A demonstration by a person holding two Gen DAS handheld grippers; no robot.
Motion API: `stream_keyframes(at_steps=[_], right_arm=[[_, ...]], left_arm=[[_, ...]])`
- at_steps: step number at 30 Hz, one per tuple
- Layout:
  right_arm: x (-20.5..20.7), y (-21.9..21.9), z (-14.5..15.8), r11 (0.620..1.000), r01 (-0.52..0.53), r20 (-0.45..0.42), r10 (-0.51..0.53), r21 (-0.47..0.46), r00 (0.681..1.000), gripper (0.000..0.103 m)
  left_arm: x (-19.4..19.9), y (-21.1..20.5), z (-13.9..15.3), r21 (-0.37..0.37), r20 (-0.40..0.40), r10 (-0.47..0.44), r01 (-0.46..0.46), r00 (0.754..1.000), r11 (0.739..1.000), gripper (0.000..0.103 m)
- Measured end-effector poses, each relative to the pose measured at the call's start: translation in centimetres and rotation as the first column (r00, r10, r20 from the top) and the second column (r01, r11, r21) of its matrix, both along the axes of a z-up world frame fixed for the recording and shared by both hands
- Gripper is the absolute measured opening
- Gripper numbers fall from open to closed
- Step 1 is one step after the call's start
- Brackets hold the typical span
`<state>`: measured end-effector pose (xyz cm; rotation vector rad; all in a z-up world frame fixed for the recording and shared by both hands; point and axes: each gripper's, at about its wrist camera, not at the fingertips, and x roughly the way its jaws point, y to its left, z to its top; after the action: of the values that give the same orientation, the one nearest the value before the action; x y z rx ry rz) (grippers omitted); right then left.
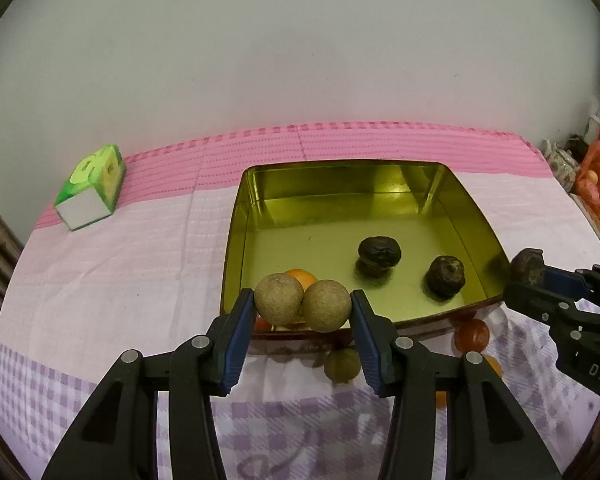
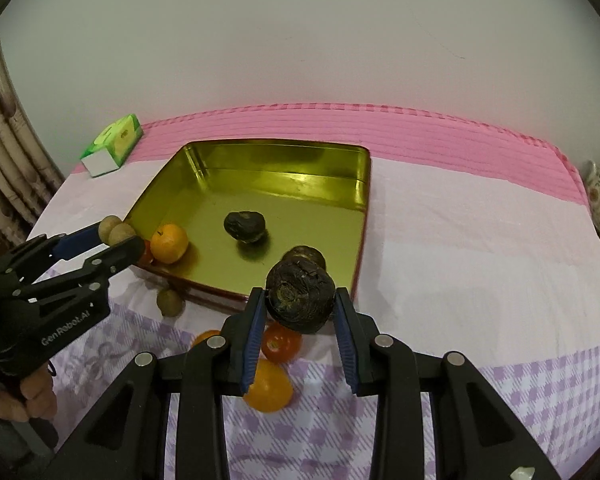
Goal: Organize fruits
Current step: 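Carry the small brown fruits and dark fruit over the tin with both tools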
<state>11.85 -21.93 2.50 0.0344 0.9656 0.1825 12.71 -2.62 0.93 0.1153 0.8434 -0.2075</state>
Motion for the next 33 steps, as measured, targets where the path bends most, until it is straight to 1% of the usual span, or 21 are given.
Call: stream_keyframes(at_steps=[13, 20, 33], right_arm=[[2.9, 1.6, -1.2, 0.999, -0.033, -0.026, 0.033, -0.017, 0.999, 0.031], [4.2, 1.5, -2.2, 1.0, -0.026, -0.057, 0.025, -0.013, 0.998, 0.031], [5.5, 1.6, -3.4, 0.999, -0.026, -0.088, 0.024, -0.026, 0.996, 0.031]], left_arm=[[2.9, 0.0, -1.2, 0.002, -0.037, 0.005, -0.004, 0.999, 1.0, 0.048], [4.1, -0.1, -1.8, 0.01, -0.057, 0.006, -0.005, 0.998, 1.0, 0.048], [5.2, -0.7, -3.0, 0.022, -0.088, 0.0, 0.002, 0.996, 1.0, 0.049]])
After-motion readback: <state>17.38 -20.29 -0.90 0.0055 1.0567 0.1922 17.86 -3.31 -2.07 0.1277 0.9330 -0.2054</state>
